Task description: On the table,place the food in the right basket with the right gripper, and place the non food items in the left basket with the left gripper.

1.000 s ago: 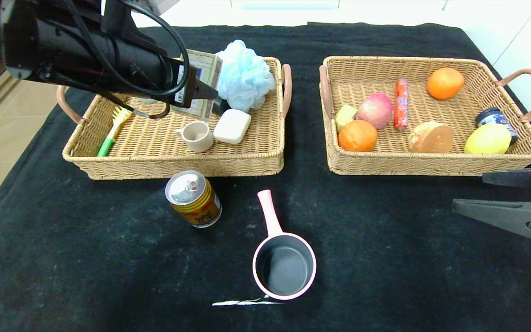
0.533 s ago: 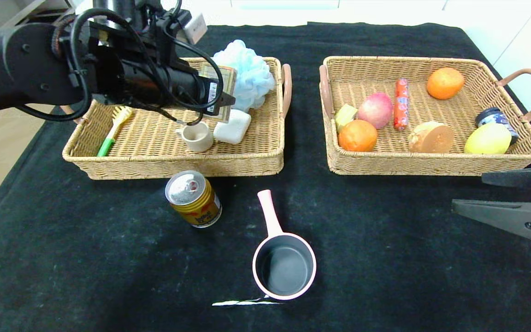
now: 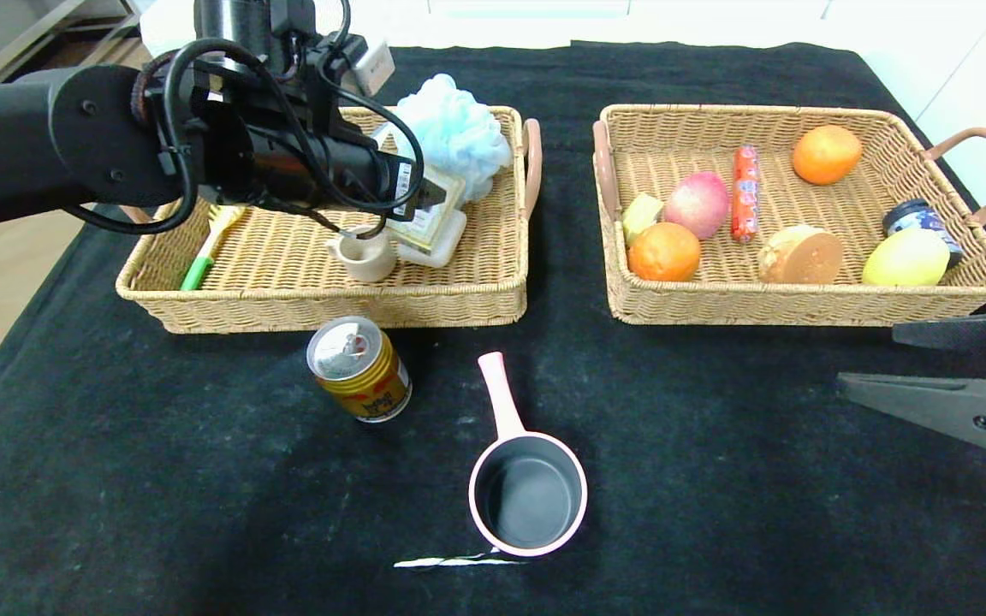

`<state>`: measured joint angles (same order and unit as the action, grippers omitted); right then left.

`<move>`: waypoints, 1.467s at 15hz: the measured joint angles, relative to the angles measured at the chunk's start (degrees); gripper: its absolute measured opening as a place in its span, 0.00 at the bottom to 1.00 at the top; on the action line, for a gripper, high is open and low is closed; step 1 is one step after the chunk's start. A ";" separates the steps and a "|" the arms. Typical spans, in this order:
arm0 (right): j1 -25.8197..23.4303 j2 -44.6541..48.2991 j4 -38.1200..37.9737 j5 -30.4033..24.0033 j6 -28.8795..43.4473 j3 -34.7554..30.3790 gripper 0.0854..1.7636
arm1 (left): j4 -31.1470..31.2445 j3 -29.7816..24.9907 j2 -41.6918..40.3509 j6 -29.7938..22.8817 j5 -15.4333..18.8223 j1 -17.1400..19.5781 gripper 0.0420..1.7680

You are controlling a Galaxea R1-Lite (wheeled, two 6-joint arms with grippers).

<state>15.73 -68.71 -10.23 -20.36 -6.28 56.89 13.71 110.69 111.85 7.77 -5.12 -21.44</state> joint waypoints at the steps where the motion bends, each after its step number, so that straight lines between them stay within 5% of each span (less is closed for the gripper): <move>1: 0.00 0.00 0.01 0.02 0.00 0.00 0.97 | 0.00 0.04 0.02 0.00 0.05 0.00 0.76; 10: -0.05 0.05 0.00 0.05 0.00 0.07 0.97 | 1.33 -0.27 -0.61 0.17 -0.30 -0.29 0.90; 22: 0.10 -0.11 0.00 0.00 0.02 -0.17 0.97 | 29.00 -1.02 -12.54 -1.93 -1.33 -4.24 0.95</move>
<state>15.82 -68.82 -10.23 -20.36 -6.25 56.72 42.72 109.67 99.30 5.84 -6.45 -25.69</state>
